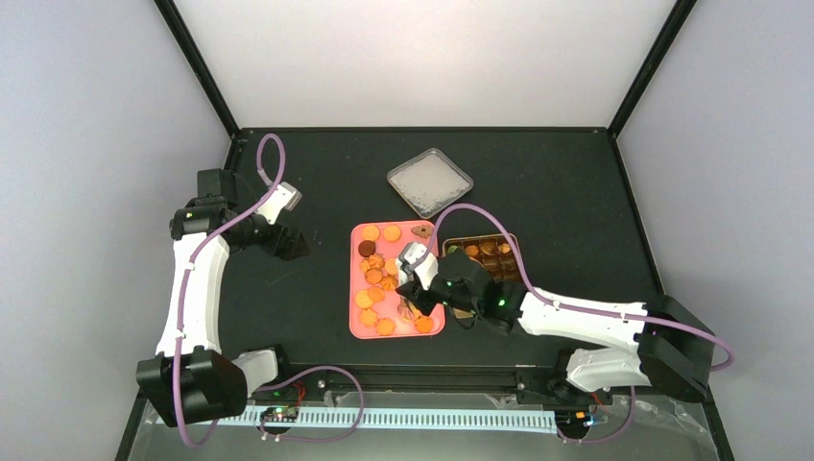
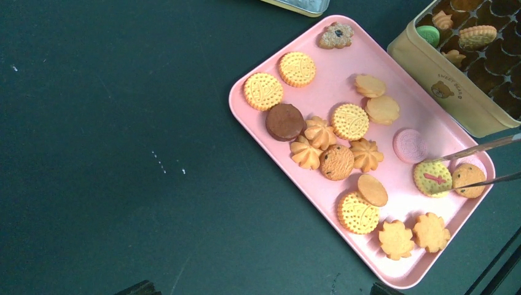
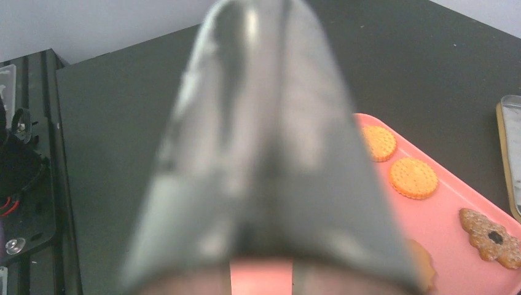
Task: Pack the cookies
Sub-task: Pick up the fake cookies from the plate.
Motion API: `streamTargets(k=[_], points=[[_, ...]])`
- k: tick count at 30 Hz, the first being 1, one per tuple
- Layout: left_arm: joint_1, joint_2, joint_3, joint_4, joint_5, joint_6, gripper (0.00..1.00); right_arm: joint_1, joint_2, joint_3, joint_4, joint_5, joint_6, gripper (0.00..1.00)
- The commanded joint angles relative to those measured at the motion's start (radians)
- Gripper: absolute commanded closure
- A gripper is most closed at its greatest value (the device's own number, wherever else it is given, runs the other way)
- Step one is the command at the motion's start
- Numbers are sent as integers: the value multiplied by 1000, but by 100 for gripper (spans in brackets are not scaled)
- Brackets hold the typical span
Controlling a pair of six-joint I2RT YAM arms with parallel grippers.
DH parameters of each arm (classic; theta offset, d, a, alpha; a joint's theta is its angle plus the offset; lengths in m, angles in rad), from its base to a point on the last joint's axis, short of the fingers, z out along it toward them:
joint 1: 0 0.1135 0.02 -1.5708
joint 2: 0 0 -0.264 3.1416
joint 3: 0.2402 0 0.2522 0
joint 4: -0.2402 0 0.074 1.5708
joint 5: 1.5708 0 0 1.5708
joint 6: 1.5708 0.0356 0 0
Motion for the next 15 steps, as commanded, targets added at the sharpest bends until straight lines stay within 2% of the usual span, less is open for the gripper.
streamTargets(k=[1,7,15], points=[[7,5,2,3,-2,-2,8,33,18,-28,25,22,7,65],[6,8,2,4,1,-4,8,73,35,-31,31,59,8,64],[6,7,0,3,1,-1,8,106,-10,-36,18,191,-6,65]])
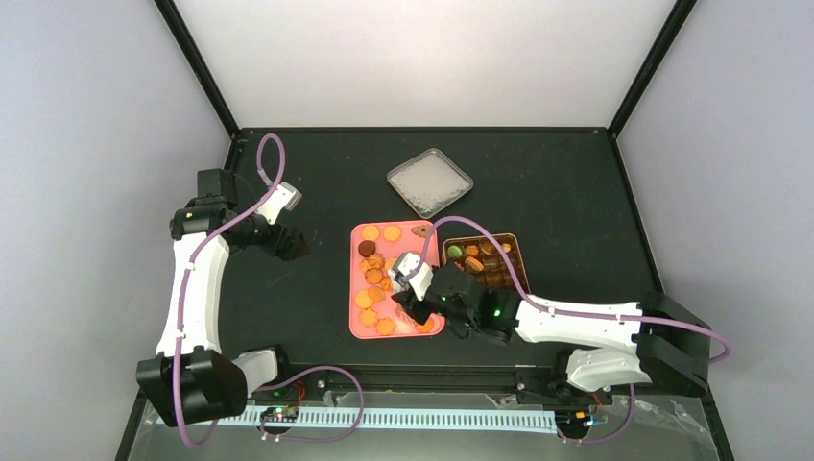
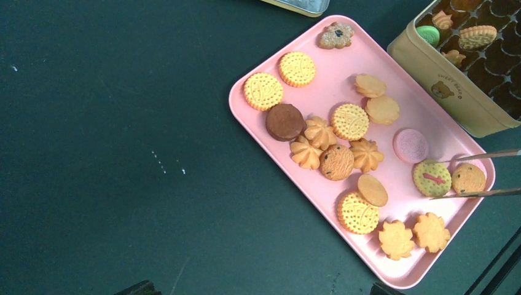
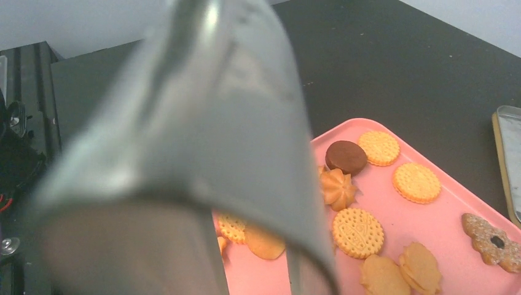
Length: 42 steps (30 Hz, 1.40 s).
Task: Pack the cookies
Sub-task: Pick up the fake cookies from the plate.
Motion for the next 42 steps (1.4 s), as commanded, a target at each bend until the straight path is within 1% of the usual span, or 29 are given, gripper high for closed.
streamTargets(k=[1,4,7,12,19,26,37,39,42], points=[[6,8,3,3,3,-3,8,9,-44,-3,-30,86,-6,65],[6,8,9,-4,9,-3,8,3,-49,90,-69,84,-30,65],[6,0,10,-6,6,-2,8,-4,-16,175,-91,72,-61,65],[7,-6,5,-12,5,2,8,-14,85,281,-83,28,-76,66],[7,-10,9,-18,0,10,8,-14,238,374,-49,-25,-62,66],[7,-15,9,-20,-4,16,8,-13,334,394,-22,34,-67,68],[9,-14,5,-19,-11,18,8,-12,373,374,58,102,-76,69],[8,-16,5,-19,-13,18,8,-12,372,367,69,118,-77,70],[8,-13,4,-17,-13,18,8,-14,364,356,78,145,-84,75]])
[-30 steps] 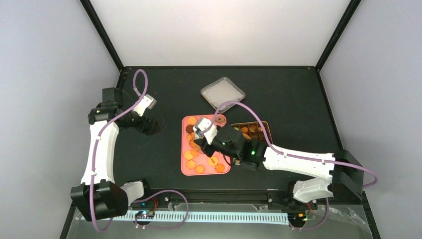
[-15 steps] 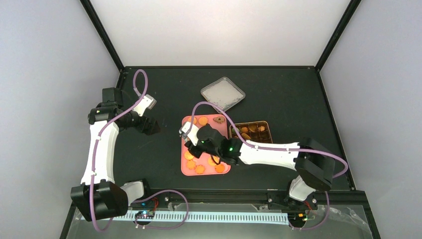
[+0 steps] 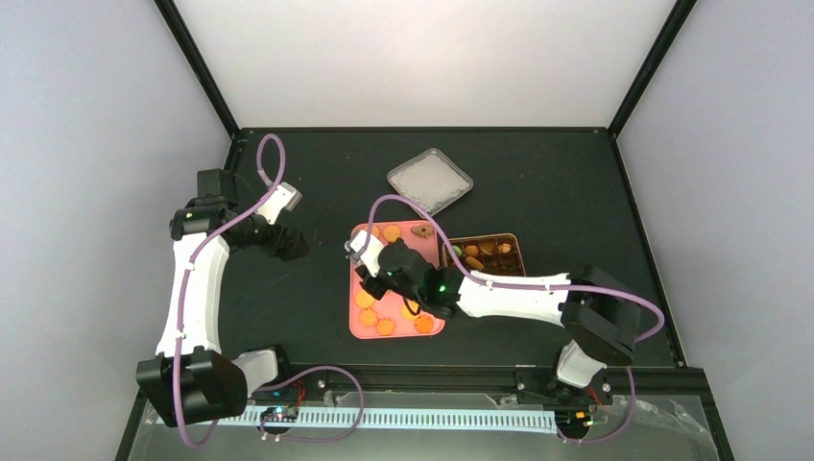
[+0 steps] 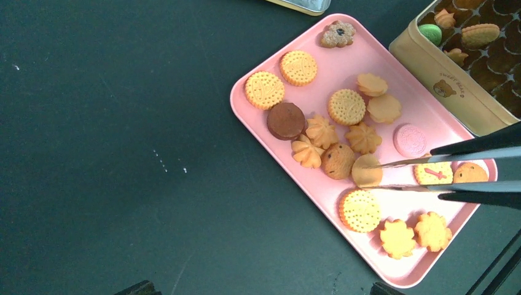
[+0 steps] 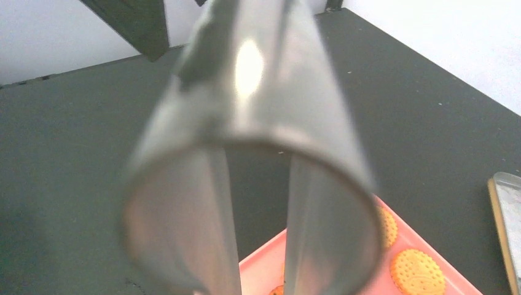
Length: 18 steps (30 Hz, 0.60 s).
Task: Pack the cookies
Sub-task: Pick up the fake cookies from the plate.
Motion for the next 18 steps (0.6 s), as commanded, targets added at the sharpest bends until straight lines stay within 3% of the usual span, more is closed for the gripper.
streamTargets(k=[1,8,10,18], points=[[8,-11,4,-15,-9,15,8,-5,-6,-10,75,78,-23,78],[8,-7,4,-12,-7,10,8,-8,-63,-32,93,126,-24,98],[8,-6,4,-12,-4,11,8,-13,-65,-34,91,126,-27,99],[8,-8,-1,-12,-8,14,8,-45,-41,-18,94,53,50,80]])
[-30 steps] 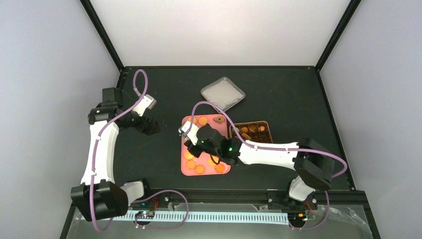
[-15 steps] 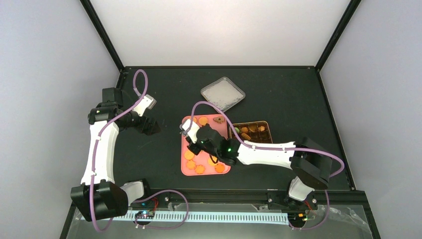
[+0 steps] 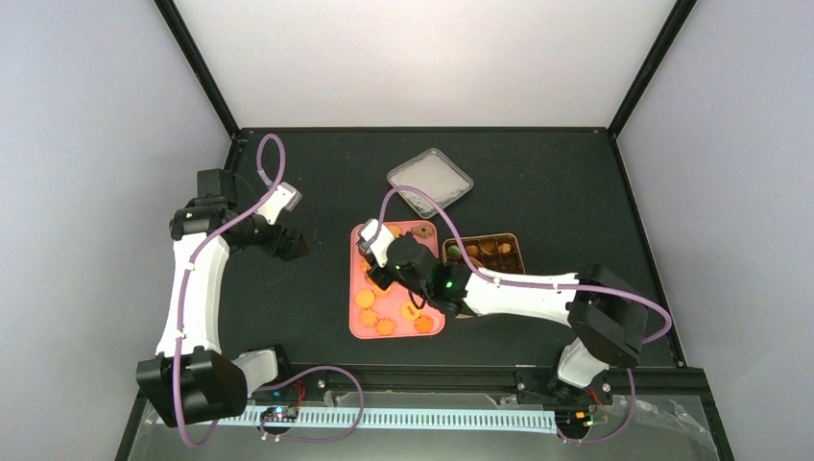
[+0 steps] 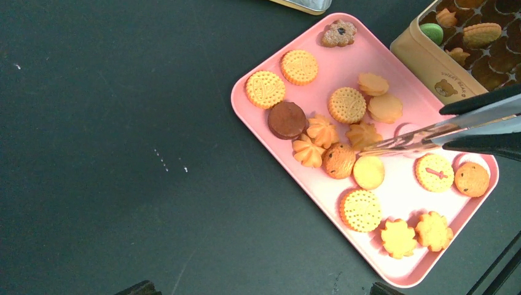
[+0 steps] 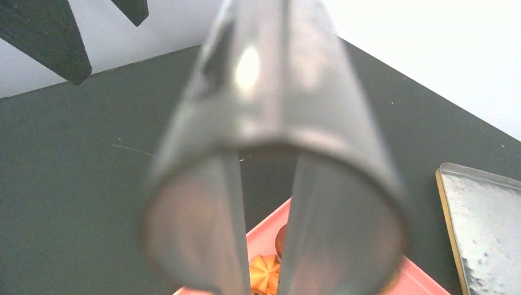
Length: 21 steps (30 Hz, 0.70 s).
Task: Pack the cookies
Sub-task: Pick up the fake cookies from the plate.
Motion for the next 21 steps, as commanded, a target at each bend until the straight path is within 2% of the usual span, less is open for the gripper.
streamTargets(k=[1,6,21], points=[[8,-8,-1,-10,-5,15,8,-18,-1,14,64,-33,50,77],[10,-10,-1,-13,-9,19,8,-22,28,20,71,-59,71,67],[11,-13,-9,-12,-9,22,8,-24,47,-50,70,-72,91,66]])
